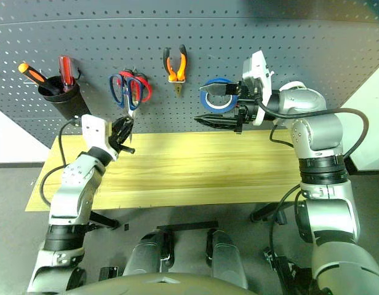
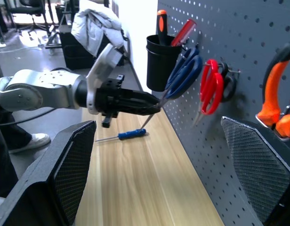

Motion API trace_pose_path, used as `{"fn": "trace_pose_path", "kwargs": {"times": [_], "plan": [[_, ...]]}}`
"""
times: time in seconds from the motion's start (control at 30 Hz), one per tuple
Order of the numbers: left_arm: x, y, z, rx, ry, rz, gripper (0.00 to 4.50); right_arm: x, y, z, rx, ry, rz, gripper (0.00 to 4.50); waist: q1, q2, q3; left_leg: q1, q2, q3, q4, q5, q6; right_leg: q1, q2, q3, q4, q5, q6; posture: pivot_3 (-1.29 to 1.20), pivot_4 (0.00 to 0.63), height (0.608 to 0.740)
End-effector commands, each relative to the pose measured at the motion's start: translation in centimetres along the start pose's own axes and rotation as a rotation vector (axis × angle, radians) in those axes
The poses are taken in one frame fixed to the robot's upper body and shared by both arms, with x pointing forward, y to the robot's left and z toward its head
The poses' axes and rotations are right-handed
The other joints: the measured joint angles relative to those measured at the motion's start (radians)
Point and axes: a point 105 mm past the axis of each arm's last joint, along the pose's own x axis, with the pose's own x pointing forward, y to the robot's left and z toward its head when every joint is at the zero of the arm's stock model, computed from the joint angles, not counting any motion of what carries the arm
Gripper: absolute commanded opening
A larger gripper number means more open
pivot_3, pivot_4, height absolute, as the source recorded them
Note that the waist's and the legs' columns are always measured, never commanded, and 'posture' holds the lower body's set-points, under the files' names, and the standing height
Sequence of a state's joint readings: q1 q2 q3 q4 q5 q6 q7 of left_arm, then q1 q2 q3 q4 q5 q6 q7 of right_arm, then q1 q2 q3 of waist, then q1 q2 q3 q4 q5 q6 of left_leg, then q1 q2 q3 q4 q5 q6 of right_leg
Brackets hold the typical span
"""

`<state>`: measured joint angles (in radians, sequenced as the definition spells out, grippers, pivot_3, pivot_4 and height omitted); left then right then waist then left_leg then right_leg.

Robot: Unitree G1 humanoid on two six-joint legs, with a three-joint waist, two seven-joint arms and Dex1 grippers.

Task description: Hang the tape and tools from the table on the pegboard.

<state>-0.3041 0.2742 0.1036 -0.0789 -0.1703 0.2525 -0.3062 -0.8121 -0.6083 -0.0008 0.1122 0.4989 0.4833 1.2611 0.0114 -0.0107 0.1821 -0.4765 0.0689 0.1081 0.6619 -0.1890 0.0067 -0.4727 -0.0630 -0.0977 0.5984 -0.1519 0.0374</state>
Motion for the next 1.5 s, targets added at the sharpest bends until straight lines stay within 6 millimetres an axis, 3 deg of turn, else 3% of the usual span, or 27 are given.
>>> {"fn": "trace_pose_path", "kwargs": {"times": [0.03,0.23,0.43,0.6,0.87,1.0,1.13,1.37,1.5], "plan": [[0.8,0.6,0.6,0.033,-0.019,0.007,0.57,-0.2,-0.1,0.8,-0.051,0.003,-0.009,4.50,-0.001,0.001,-0.001,0.000,0.000,0.000,0.000,0.000,0.000,0.000,0.000,0.000,0.000,0.000,0.000,-0.02,0.088,0.731],[2.7,1.1,0.0,0.034,0.006,0.010,0.57,-0.1,-0.1,0.7,-0.056,0.004,-0.017,4.50,0.001,0.001,-0.001,0.000,0.000,0.000,0.001,0.000,0.000,0.000,0.000,0.000,0.001,0.000,0.000,-0.03,0.089,0.731],[3.8,1.7,1.3,0.063,-0.065,0.015,2.65,0.1,0.0,0.6,-0.060,0.004,-0.021,4.50,0.000,0.002,-0.002,0.000,0.000,0.000,0.002,0.000,0.000,0.001,0.000,0.000,0.001,0.000,0.000,-0.02,0.096,0.731],[1.6,0.9,2.2,0.081,-0.108,-0.036,4.33,-0.1,0.6,0.2,-0.040,0.019,-0.004,4.50,-0.001,0.002,-0.002,0.000,0.000,0.000,0.002,0.000,0.000,0.000,0.000,0.000,0.002,0.000,0.000,-0.02,0.107,0.731],[-3.4,1.2,1.6,0.110,-0.003,0.012,4.33,1.2,3.5,-1.3,0.064,0.047,0.102,4.50,0.002,0.002,-0.002,0.001,0.000,0.000,0.002,0.000,0.000,0.001,-0.001,0.001,0.003,0.000,0.000,0.02,0.123,0.731],[-6.2,4.9,-1.1,0.066,0.160,0.225,4.33,3.1,4.8,-2.8,0.144,0.063,0.138,4.50,0.001,0.002,-0.002,0.002,0.000,-0.001,0.001,-0.001,0.001,0.001,-0.001,0.001,0.003,-0.002,-0.002,0.04,0.136,0.731],[-8.0,7.2,-3.6,0.027,0.333,0.301,4.33,4.8,5.0,-4.5,0.186,0.094,0.144,4.50,0.007,0.002,-0.002,0.003,0.000,-0.001,0.001,-0.001,0.000,0.000,-0.001,0.001,0.004,-0.003,-0.004,0.07,0.151,0.731],[-9.1,9.7,-5.8,0.016,0.498,0.347,4.33,7.7,4.7,-6.2,0.211,0.119,0.165,4.50,0.030,0.003,-0.001,0.002,0.000,-0.001,0.001,-0.003,-0.002,0.000,-0.001,0.001,0.003,-0.004,-0.005,0.10,0.189,0.731],[-8.6,11.1,-7.1,-0.039,0.569,0.389,4.33,9.7,3.9,-7.6,0.208,0.161,0.150,4.50,0.034,0.003,0.003,0.002,0.000,-0.001,0.001,-0.003,-0.002,-0.001,-0.002,0.001,0.003,-0.005,-0.006,0.12,0.231,0.731]]}}
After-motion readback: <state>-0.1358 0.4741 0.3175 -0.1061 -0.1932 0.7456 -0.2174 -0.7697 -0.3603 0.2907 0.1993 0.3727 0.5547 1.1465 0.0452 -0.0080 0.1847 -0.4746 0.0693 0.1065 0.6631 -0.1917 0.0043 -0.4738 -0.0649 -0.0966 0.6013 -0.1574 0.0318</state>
